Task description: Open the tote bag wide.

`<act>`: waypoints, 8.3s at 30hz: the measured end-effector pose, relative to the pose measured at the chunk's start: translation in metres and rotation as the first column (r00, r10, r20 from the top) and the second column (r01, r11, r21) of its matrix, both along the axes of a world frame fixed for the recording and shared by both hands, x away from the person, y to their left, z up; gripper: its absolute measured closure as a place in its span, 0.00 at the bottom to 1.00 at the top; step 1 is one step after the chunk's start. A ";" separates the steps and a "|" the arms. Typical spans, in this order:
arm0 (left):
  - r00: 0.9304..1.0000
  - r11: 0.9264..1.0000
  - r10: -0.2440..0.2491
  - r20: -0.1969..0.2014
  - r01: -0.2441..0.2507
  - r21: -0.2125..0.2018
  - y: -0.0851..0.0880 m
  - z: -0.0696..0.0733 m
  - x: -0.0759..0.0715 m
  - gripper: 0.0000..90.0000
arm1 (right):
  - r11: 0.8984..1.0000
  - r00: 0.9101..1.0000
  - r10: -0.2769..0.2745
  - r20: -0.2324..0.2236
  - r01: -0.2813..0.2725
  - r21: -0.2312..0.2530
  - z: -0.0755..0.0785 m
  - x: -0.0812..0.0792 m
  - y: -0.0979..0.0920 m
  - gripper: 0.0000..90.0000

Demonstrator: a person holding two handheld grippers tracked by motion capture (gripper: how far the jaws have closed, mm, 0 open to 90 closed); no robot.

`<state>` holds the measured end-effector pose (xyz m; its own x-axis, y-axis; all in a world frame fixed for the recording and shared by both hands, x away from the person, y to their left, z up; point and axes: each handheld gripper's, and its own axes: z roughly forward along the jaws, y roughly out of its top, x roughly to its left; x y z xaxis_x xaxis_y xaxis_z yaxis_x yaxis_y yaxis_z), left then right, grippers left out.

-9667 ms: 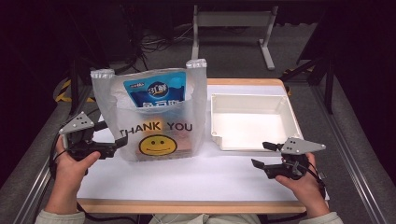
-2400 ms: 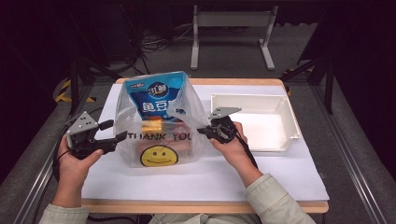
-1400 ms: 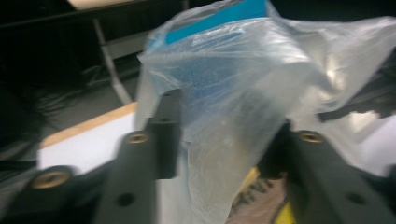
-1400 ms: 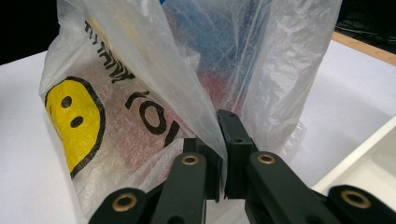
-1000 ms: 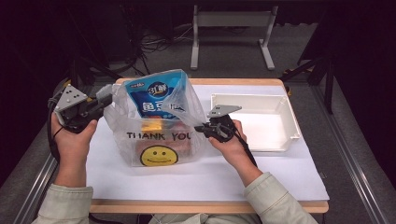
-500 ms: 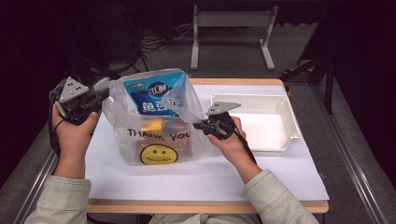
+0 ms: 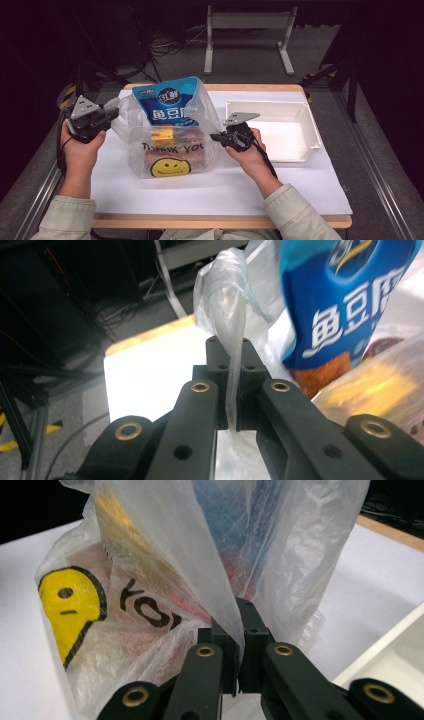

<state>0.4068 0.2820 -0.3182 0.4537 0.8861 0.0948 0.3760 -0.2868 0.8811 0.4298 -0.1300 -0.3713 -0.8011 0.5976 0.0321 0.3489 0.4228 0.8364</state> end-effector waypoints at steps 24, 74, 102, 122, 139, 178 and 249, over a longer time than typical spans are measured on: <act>0.990 1.000 -0.012 -0.142 0.014 0.009 0.001 -0.057 0.002 0.99 | 1.000 0.996 -0.001 -0.086 -0.001 -0.016 -0.030 -0.009 -0.013 0.99; 0.970 0.984 -0.115 -0.215 0.083 -0.156 0.021 -0.085 -0.023 0.52 | 0.981 0.975 0.095 -0.200 -0.126 -0.150 -0.063 -0.036 -0.001 0.99; 0.998 0.996 -0.031 -0.053 0.026 -0.090 -0.003 -0.044 0.000 0.59 | 0.982 0.975 0.097 -0.198 -0.127 -0.142 -0.063 -0.037 -0.001 0.99; 0.968 0.999 -0.045 -0.248 0.048 0.006 -0.004 -0.094 0.012 1.00 | 0.981 0.976 0.104 -0.189 -0.132 -0.144 -0.061 -0.039 -0.001 0.99; 0.935 0.997 -0.027 -0.353 0.053 0.063 -0.002 -0.118 0.016 1.00 | 0.978 0.974 0.100 -0.205 -0.134 -0.160 -0.063 -0.040 0.001 1.00; 0.948 0.998 -0.035 -0.316 0.051 0.040 -0.001 -0.112 0.009 1.00 | 0.995 0.999 0.038 0.015 -0.039 0.089 0.025 -0.040 -0.031 0.32; 0.942 0.997 -0.052 -0.330 0.069 0.039 -0.006 -0.115 0.012 0.99 | 0.952 0.996 0.029 -0.082 -0.053 -0.302 -0.057 -0.025 0.017 0.98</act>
